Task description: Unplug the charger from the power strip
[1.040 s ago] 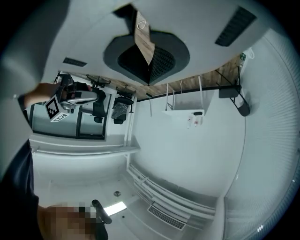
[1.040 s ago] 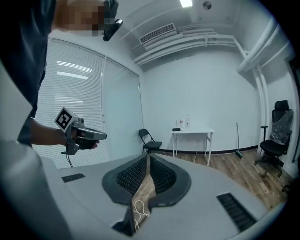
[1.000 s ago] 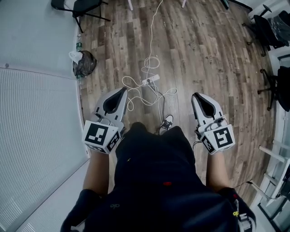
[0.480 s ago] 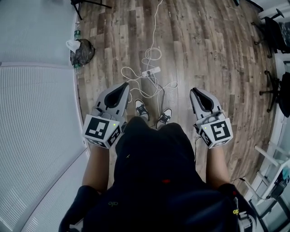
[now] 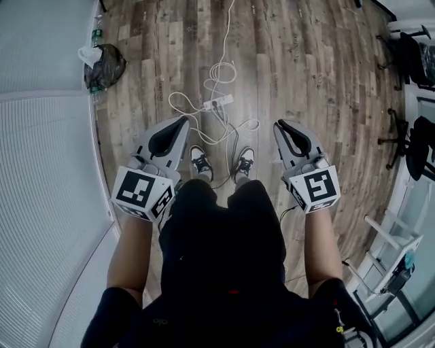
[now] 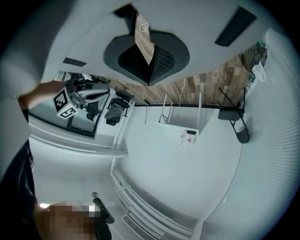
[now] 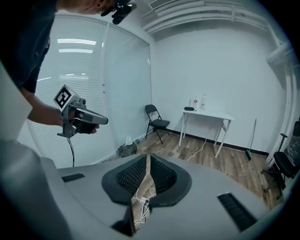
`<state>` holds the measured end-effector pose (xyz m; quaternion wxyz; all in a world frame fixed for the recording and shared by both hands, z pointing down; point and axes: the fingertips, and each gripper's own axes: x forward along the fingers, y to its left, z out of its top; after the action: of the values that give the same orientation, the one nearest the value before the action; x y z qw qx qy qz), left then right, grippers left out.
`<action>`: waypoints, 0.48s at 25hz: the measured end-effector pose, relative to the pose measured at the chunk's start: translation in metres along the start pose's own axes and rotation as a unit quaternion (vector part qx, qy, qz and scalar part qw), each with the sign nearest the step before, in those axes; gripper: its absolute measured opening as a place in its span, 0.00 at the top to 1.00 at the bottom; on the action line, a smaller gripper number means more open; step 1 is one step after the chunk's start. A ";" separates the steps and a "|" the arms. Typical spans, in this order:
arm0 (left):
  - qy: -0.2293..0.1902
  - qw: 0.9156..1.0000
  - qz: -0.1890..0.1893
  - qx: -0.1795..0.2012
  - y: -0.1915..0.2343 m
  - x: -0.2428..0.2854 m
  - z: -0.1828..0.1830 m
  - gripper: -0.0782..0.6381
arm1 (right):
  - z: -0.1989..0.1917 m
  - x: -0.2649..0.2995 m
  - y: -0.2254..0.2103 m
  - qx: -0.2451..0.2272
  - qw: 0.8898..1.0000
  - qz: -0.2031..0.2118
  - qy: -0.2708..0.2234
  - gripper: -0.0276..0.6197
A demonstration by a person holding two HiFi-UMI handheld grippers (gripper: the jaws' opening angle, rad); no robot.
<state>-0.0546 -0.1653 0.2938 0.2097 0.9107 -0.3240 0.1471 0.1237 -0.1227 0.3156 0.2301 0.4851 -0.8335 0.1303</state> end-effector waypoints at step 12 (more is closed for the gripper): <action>0.052 0.998 0.023 0.002 0.069 0.163 -0.204 0.86 | -0.188 0.186 -0.037 -0.032 0.986 0.142 0.086 0.90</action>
<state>-0.0045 -0.2031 0.5566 0.2213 0.8944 -0.3334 0.1997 0.1255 -0.1980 0.5721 0.2955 0.3406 -0.8751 0.1757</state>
